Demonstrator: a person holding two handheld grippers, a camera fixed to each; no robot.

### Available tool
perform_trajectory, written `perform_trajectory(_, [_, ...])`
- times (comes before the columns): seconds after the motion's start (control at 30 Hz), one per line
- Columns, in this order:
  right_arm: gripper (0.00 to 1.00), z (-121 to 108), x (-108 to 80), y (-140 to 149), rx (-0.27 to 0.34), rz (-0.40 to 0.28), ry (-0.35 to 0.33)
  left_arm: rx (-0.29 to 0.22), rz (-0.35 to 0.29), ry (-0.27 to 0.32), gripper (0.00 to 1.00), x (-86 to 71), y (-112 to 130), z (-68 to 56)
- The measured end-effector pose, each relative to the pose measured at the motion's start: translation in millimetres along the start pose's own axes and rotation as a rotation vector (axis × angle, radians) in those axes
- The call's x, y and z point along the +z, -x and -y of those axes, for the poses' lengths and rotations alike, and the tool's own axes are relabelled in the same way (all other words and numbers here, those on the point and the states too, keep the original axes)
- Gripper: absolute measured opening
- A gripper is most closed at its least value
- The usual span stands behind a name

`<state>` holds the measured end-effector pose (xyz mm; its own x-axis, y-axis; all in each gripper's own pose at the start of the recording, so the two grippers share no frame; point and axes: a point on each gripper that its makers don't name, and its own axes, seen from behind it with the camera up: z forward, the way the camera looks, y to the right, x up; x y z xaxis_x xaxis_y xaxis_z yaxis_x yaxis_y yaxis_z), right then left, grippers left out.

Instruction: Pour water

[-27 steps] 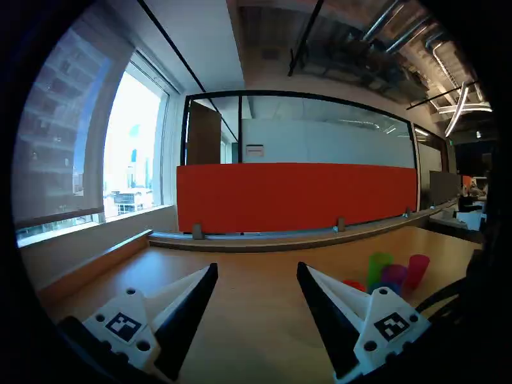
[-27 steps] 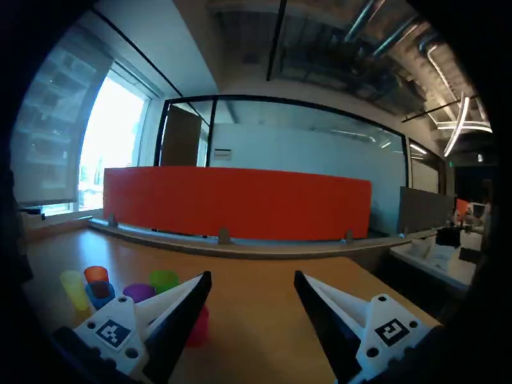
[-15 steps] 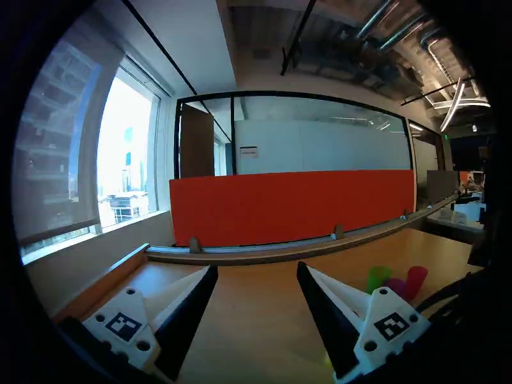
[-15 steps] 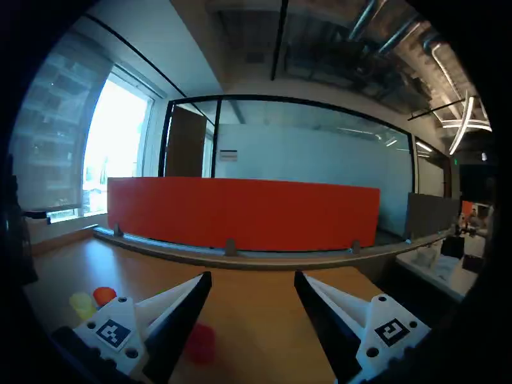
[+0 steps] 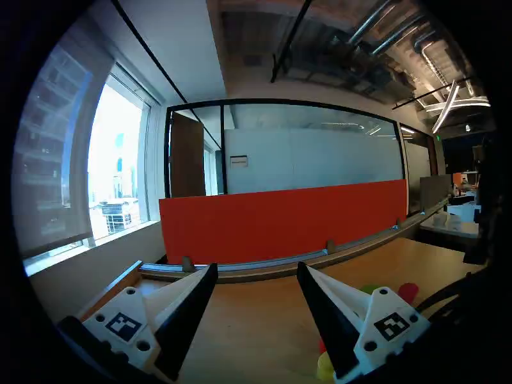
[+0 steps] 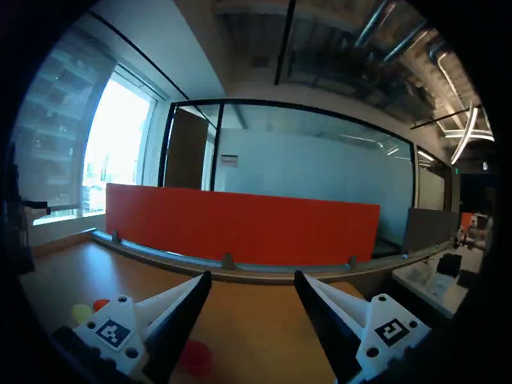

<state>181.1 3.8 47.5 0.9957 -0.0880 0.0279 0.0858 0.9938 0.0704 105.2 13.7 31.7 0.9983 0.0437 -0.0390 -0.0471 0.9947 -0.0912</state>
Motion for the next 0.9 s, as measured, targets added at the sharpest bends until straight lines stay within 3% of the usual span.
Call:
perform_trajectory(0.4, [1.00,9,4.7,5,-0.038,0.013,-0.069,0.043,0.027,0.095,0.92,4.0,-3,-23.9])
perform_trajectory(0.9, [1.00,40,0.8,4,-0.215,0.053,-0.283,0.094,0.087,0.275,0.92,3.8,1,-60.4])
